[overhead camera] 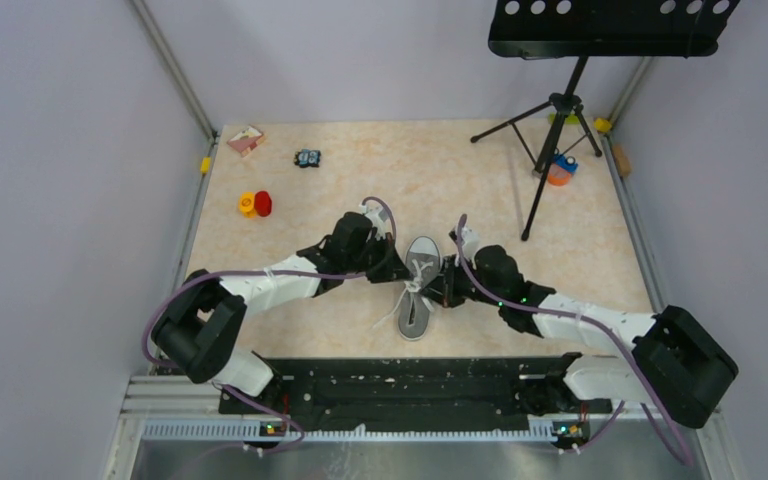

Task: Tie the shoes
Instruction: Cross the shoelace with the shoelace.

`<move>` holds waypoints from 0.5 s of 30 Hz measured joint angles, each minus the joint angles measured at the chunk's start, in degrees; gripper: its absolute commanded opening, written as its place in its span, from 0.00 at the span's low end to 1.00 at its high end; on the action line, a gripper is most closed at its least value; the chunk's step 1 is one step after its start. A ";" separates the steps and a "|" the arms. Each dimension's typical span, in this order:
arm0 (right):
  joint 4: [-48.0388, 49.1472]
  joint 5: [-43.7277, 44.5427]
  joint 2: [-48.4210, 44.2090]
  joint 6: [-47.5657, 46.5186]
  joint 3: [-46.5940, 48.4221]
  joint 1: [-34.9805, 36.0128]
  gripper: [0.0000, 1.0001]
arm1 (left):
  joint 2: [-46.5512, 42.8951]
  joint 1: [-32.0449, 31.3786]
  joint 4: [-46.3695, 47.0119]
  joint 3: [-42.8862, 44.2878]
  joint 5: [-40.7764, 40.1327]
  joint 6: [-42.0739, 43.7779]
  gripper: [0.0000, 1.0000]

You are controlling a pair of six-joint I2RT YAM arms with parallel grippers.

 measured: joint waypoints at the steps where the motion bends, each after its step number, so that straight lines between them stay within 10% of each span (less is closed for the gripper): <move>1: 0.04 0.33 -0.48 0.02 0.00 0.00 0.00 | 0.00 0.00 0.00 0.04 0.00 0.02 0.00; 15: -1.73 3.13 -2.82 0.39 0.00 0.00 0.00 | 0.00 0.04 -0.15 0.35 0.28 0.02 0.00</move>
